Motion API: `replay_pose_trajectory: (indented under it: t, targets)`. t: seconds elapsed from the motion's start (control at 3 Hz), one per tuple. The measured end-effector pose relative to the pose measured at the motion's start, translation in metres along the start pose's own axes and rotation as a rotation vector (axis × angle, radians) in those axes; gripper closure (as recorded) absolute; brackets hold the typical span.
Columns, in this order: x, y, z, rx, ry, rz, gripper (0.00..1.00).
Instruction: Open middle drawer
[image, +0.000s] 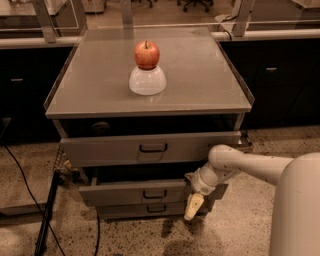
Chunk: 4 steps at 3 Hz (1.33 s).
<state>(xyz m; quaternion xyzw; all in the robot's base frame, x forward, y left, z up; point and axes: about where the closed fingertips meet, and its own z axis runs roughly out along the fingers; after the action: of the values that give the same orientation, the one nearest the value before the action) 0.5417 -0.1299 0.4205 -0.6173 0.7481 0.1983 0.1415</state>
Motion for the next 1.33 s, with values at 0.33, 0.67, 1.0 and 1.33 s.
replay_pose_trajectory:
  t: [0.33, 0.67, 1.0, 1.33]
  targets:
    - [0.004, 0.008, -0.001, -0.057, 0.0, 0.01, 0.0]
    - [0.004, 0.014, -0.001, -0.093, -0.008, 0.016, 0.0]
    - [0.002, 0.017, -0.003, -0.113, -0.028, 0.021, 0.0]
    - [0.0, 0.024, -0.004, -0.142, -0.06, 0.028, 0.0]
